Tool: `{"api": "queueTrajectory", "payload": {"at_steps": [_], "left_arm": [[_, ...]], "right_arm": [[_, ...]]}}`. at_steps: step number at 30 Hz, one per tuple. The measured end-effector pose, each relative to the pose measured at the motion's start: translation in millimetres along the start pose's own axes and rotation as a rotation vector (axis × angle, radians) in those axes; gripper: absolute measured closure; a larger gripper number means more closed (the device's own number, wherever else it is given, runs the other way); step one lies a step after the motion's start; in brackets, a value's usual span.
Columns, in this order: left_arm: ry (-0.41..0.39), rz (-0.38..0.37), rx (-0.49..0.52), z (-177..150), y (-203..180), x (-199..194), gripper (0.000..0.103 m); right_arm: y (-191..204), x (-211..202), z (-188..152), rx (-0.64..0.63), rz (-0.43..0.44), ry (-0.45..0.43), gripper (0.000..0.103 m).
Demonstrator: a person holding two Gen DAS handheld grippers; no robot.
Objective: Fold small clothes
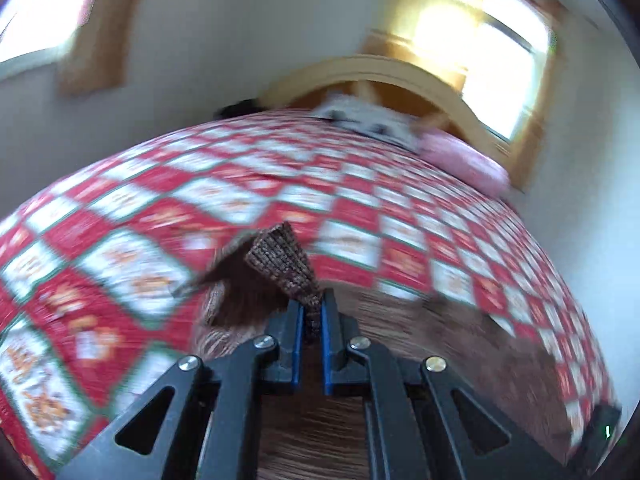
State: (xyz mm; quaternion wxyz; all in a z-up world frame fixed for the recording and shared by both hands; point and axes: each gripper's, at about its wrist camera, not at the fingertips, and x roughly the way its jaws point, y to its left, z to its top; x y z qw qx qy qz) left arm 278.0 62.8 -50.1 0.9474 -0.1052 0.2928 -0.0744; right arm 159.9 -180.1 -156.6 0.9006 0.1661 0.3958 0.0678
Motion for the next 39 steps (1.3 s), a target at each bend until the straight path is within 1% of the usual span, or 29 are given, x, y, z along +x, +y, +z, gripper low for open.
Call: {"api": "queueTrajectory", "payload": {"at_steps": [3, 5, 7, 8, 10, 12, 14, 15, 16, 17, 18, 19, 21, 22, 24, 25, 26, 27, 28, 29, 30, 31, 32, 33, 34, 36, 37, 39], "left_arm": [[0.032, -0.064, 0.124, -22, -47, 2, 0.095], [0.087, -0.068, 0.181, -45, -69, 10, 0.095], [0.135, -0.046, 0.194, -57, -72, 21, 0.095], [0.17, -0.039, 0.185, -63, -69, 27, 0.094], [0.216, -0.049, 0.166, -67, -62, 32, 0.094], [0.232, -0.057, 0.162, -69, -65, 30, 0.094], [0.25, -0.074, 0.159, -68, -60, 23, 0.088], [0.259, -0.078, 0.157, -68, -57, 18, 0.079], [0.268, -0.081, 0.151, -68, -52, 13, 0.061], [0.266, -0.08, 0.129, -68, -42, 4, 0.049], [0.252, -0.068, 0.105, -68, -31, -5, 0.027], [0.232, -0.045, 0.079, -70, -18, -10, 0.017], [0.192, 0.015, 0.033, -70, 4, -18, 0.016], [0.178, 0.06, 0.009, -69, 17, -21, 0.016], [0.18, 0.118, -0.014, -70, 31, -15, 0.016], [0.206, 0.157, -0.032, -74, 41, -8, 0.016], [0.232, 0.161, -0.06, -77, 46, -4, 0.016], [0.265, 0.142, -0.115, -80, 54, 3, 0.016], [0.247, 0.121, -0.162, -81, 59, 2, 0.016], [0.229, 0.116, -0.182, -81, 61, 0, 0.016], [0.225, 0.122, -0.195, -82, 60, 0, 0.016], [0.229, 0.127, -0.192, -82, 58, 2, 0.016], [0.229, 0.137, -0.18, -82, 55, 2, 0.016], [0.228, 0.142, -0.177, -82, 53, 3, 0.016], [0.227, 0.145, -0.179, -83, 54, 3, 0.016], [0.216, 0.133, -0.199, -83, 56, 1, 0.016], [0.209, 0.123, -0.214, -83, 59, 0, 0.016], [0.188, 0.101, -0.256, -82, 72, -4, 0.016]], "right_arm": [[-1, 0, 0, 0.007, 0.008, 0.0, 0.066], [-1, -1, 0, 0.013, 0.014, -0.001, 0.066], [-1, -1, 1, 0.015, 0.016, 0.0, 0.066], [-2, -1, 1, 0.014, 0.016, 0.0, 0.066], [-2, -1, 1, 0.015, 0.016, 0.0, 0.066], [-2, -1, 1, 0.016, 0.018, 0.0, 0.066], [-3, -1, 1, 0.019, 0.021, 0.0, 0.066], [-3, -1, 1, 0.018, 0.021, 0.0, 0.066], [-3, -1, 1, 0.019, 0.021, 0.0, 0.066], [-3, -1, 1, 0.02, 0.022, 0.001, 0.066], [-3, -1, 1, 0.02, 0.022, 0.001, 0.066], [-3, -1, 1, 0.021, 0.023, 0.001, 0.066], [-3, -1, 1, 0.022, 0.024, 0.001, 0.067], [-3, -1, 1, 0.021, 0.022, 0.001, 0.067], [-1, -2, 1, 0.013, 0.011, 0.002, 0.066], [2, -3, 2, 0.006, -0.003, 0.003, 0.066], [5, -4, 3, -0.001, -0.015, 0.004, 0.066], [10, -7, 5, -0.016, -0.024, -0.001, 0.066], [18, -13, 7, -0.038, -0.02, -0.019, 0.066], [29, -20, 10, -0.067, -0.004, -0.047, 0.065], [41, -25, 13, -0.101, 0.014, -0.068, 0.053], [56, -30, 17, -0.149, 0.035, -0.087, 0.034], [73, -32, 21, -0.207, 0.054, -0.102, 0.027], [89, -33, 22, -0.263, 0.068, -0.116, 0.024], [105, -33, 23, -0.327, 0.08, -0.131, 0.024], [134, -24, 21, -0.467, 0.093, -0.129, 0.024], [150, -15, 17, -0.565, 0.078, -0.113, 0.024], [162, 3, 11, -0.692, 0.014, -0.085, 0.024]]}}
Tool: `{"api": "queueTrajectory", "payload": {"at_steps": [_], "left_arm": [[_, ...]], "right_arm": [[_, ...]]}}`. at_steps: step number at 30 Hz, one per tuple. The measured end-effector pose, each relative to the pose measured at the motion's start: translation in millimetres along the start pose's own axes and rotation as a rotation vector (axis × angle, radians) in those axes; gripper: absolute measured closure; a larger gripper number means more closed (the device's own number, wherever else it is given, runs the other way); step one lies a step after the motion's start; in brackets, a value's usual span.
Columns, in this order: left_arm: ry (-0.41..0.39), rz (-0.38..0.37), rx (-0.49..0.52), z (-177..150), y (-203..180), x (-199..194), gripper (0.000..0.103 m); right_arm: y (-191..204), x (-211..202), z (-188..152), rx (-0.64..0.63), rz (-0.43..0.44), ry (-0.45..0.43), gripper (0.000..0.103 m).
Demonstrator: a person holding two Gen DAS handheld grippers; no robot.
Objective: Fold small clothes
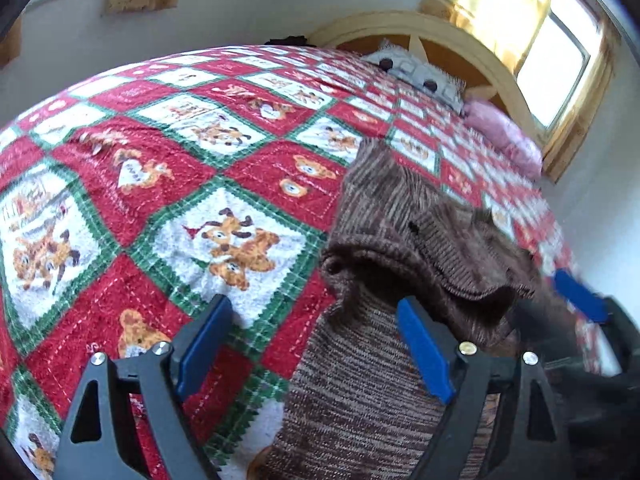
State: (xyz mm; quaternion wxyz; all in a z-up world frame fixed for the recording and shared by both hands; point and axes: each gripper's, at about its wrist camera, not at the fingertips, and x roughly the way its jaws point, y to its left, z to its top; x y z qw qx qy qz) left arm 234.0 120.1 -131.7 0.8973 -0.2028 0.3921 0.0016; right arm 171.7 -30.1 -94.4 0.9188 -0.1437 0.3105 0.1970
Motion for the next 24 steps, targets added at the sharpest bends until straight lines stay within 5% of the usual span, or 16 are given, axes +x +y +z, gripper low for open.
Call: {"api": "queueTrajectory", "payload": {"at_steps": [3, 7, 11, 16, 20, 24], "left_arm": [[-0.009, -0.018, -0.018, 1, 4, 0, 0.016], [-0.004, -0.002, 0.002, 0, 0, 0, 0.013], [-0.002, -0.013, -0.008, 1, 2, 1, 0.013], [0.0, -0.003, -0.001, 1, 2, 3, 0.013], [0.0, -0.002, -0.001, 1, 1, 3, 0.013], [0.003, 0.012, 0.01, 1, 0, 3, 0.013]], "right_arm": [[6, 30, -5, -0.117, -0.059, 0.086, 0.025], [-20, 56, -12, -0.026, -0.057, 0.221, 0.094], [-67, 39, -26, 0.266, 0.003, 0.17, 0.094], [-123, 11, -85, 0.764, 0.147, 0.077, 0.094], [-125, 12, -107, 0.862, 0.24, 0.073, 0.093], [-123, 0, -95, 0.768, 0.11, 0.107, 0.077]]}}
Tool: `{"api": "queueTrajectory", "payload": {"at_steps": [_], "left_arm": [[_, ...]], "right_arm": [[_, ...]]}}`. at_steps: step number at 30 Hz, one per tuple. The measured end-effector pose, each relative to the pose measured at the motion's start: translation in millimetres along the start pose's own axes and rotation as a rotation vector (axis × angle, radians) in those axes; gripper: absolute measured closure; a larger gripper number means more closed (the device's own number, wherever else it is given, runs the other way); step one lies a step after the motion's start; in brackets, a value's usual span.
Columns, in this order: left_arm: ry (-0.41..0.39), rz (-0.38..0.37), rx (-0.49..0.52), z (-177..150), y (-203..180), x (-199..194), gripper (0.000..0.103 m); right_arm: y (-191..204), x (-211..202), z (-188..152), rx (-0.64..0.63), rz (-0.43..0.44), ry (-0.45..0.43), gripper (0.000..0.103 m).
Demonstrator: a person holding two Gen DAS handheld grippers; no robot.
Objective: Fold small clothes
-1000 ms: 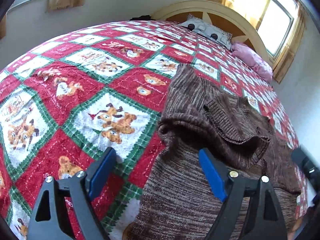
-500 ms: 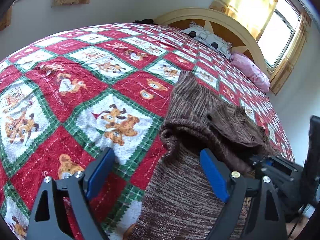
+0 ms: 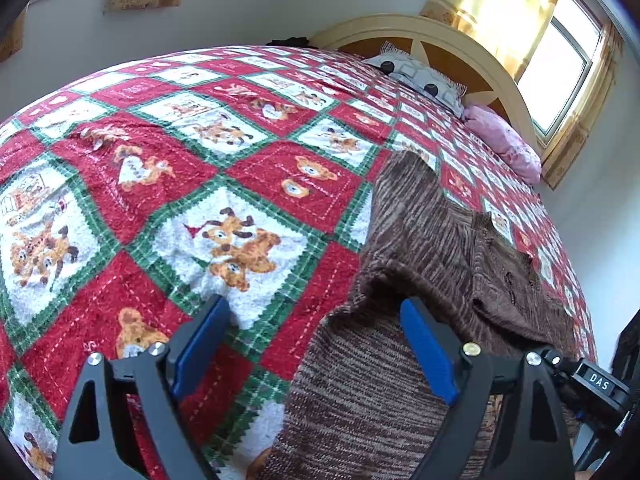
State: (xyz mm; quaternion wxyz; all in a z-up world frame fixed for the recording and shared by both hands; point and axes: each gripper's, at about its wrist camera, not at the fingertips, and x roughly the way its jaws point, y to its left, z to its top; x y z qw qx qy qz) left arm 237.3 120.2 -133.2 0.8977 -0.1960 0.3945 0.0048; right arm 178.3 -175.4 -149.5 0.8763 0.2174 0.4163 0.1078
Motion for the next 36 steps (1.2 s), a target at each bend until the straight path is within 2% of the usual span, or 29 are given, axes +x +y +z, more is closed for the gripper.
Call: {"api": "queueTrajectory", "payload": {"at_steps": [2, 6, 7, 10, 14, 15, 17, 19, 20, 21, 22, 24, 26, 28, 30, 33, 36], "left_arm": [[0.0, 0.005, 0.002, 0, -1, 0, 0.013], [0.0, 0.003, 0.001, 0, -1, 0, 0.013], [0.0, 0.007, 0.004, 0, -2, 0, 0.013], [0.0, 0.007, 0.005, 0, 0, 0, 0.013], [0.0, 0.008, 0.004, 0, -1, 0, 0.013], [0.0, 0.008, 0.004, 0, -1, 0, 0.013], [0.0, 0.008, 0.004, 0, -2, 0, 0.013], [0.0, 0.006, 0.002, 0, -2, 0, 0.013], [0.0, 0.005, 0.002, 0, -2, 0, 0.013], [0.0, 0.006, 0.003, 0, -1, 0, 0.013], [0.0, 0.006, 0.003, 0, -1, 0, 0.013], [0.0, 0.004, 0.001, 0, -1, 0, 0.013], [0.0, 0.006, 0.003, 0, -2, 1, 0.012], [0.0, 0.009, 0.004, 0, -2, 0, 0.012], [0.0, 0.008, 0.004, 0, -2, 0, 0.012], [0.0, 0.009, 0.004, 0, -2, 0, 0.012], [0.0, 0.009, 0.005, 0, -2, 1, 0.012]], "right_arm": [[16, -5, 2, -0.133, -0.119, -0.023, 0.052], [54, -13, -3, -0.441, -0.378, -0.129, 0.05], [66, -13, -7, -0.516, -0.408, -0.154, 0.05], [81, -7, -14, -0.707, -0.353, -0.142, 0.05], [111, 26, -36, -0.996, -0.444, -0.139, 0.05], [114, 37, -39, -1.044, -0.476, -0.119, 0.05], [116, 51, -37, -1.071, -0.48, -0.074, 0.05], [113, 48, -25, -1.008, -0.455, -0.077, 0.054], [107, 45, -15, -0.937, -0.426, -0.065, 0.064], [101, 40, -6, -0.871, -0.399, -0.06, 0.088], [92, 36, 7, -0.787, -0.371, -0.055, 0.093], [73, 23, 27, -0.606, -0.302, -0.085, 0.093], [32, 3, 50, -0.339, -0.184, -0.109, 0.093], [-5, -3, 62, -0.159, -0.128, -0.119, 0.093], [-26, 0, 64, -0.078, -0.116, -0.121, 0.093], [-49, 12, 59, 0.029, -0.08, -0.064, 0.093], [-50, 1, 58, 0.074, -0.039, -0.097, 0.09]]}}
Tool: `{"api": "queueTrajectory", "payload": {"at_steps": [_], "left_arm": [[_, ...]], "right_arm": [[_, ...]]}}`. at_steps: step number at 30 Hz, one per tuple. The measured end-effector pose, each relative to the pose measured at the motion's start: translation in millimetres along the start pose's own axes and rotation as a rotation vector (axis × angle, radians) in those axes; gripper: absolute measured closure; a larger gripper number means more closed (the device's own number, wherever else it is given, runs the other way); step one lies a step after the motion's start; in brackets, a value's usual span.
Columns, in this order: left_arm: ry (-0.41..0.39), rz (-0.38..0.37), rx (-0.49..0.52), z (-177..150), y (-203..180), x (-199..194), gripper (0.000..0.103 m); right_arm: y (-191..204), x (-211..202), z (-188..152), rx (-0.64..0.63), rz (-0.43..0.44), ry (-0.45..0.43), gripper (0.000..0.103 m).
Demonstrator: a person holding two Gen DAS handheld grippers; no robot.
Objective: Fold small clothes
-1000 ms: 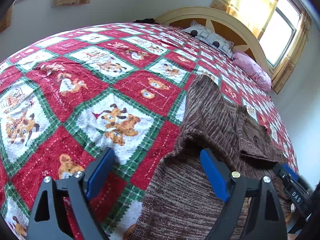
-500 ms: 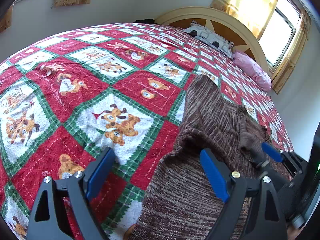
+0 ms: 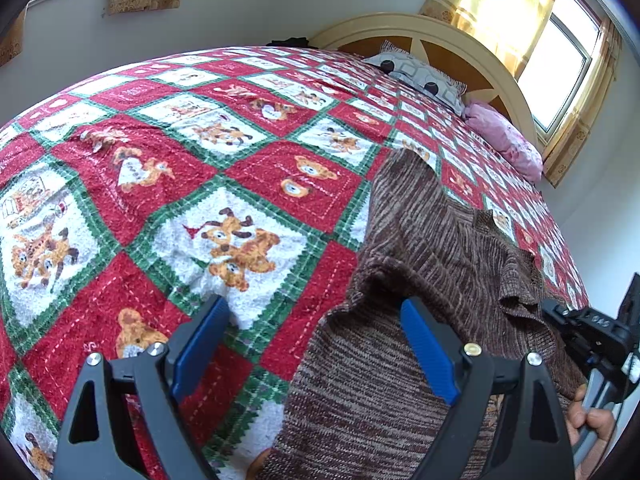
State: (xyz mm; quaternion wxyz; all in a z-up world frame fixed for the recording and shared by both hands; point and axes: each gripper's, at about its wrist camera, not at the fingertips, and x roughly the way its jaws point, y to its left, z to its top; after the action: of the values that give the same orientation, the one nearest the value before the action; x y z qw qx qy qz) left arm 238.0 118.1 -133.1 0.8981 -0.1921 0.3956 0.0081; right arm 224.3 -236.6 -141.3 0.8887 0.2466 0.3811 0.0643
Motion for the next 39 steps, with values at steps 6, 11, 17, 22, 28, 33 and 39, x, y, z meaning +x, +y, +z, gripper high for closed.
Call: {"api": "queueTrajectory", "payload": {"at_steps": [6, 11, 17, 22, 28, 33, 39], "left_arm": [[0.0, 0.001, 0.002, 0, -1, 0, 0.012], [0.0, -0.002, 0.0, 0, -3, 0, 0.011], [0.0, -0.011, -0.003, 0, -4, 2, 0.011], [0.0, -0.012, -0.003, 0, -2, 2, 0.011], [0.0, -0.012, -0.002, 0, -3, 2, 0.01], [0.0, -0.02, -0.004, 0, -2, 2, 0.009], [0.0, -0.019, -0.004, 0, -2, 2, 0.009]], "right_arm": [[28, -19, -6, -0.033, 0.132, -0.027, 0.024], [60, -3, -10, -0.298, -0.055, -0.017, 0.043], [60, -1, -30, -0.476, -0.195, 0.01, 0.043], [71, 13, -31, -0.582, -0.264, 0.028, 0.043], [89, 43, -22, -0.627, -0.281, 0.073, 0.086], [70, 21, -8, -0.441, -0.151, 0.034, 0.099], [39, 10, 3, -0.248, -0.054, 0.015, 0.099]]}}
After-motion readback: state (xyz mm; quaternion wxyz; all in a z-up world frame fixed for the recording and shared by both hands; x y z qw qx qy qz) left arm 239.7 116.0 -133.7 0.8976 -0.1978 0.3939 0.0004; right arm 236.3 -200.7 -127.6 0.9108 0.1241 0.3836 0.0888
